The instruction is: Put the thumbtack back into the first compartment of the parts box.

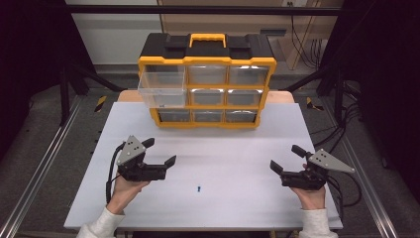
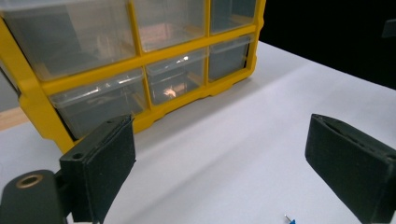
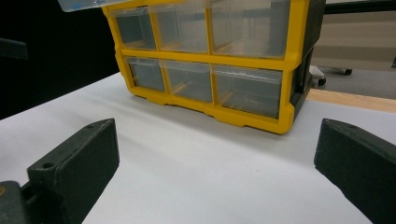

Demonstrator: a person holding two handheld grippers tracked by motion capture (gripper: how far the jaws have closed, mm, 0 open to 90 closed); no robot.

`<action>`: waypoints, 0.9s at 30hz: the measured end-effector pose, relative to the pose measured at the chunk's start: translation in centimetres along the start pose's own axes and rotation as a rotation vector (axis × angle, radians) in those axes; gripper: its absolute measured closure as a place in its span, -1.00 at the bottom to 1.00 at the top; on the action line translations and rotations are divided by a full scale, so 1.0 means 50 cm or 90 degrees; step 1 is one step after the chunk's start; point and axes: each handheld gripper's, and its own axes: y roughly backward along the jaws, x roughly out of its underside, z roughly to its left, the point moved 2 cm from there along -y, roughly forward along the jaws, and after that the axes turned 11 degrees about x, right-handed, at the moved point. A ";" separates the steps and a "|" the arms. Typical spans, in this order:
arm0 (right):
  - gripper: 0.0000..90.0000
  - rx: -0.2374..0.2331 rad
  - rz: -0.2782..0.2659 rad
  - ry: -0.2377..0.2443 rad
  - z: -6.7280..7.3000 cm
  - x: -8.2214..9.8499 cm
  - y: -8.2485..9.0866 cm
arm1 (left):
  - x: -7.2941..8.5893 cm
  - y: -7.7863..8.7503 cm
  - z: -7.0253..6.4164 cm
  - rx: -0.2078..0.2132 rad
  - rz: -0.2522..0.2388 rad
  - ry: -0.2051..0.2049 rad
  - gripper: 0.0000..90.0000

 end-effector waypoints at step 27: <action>-0.99 -0.001 -0.003 -0.002 0.002 -0.001 0.001 | 0.073 -0.074 -0.055 0.034 0.062 0.008 -0.82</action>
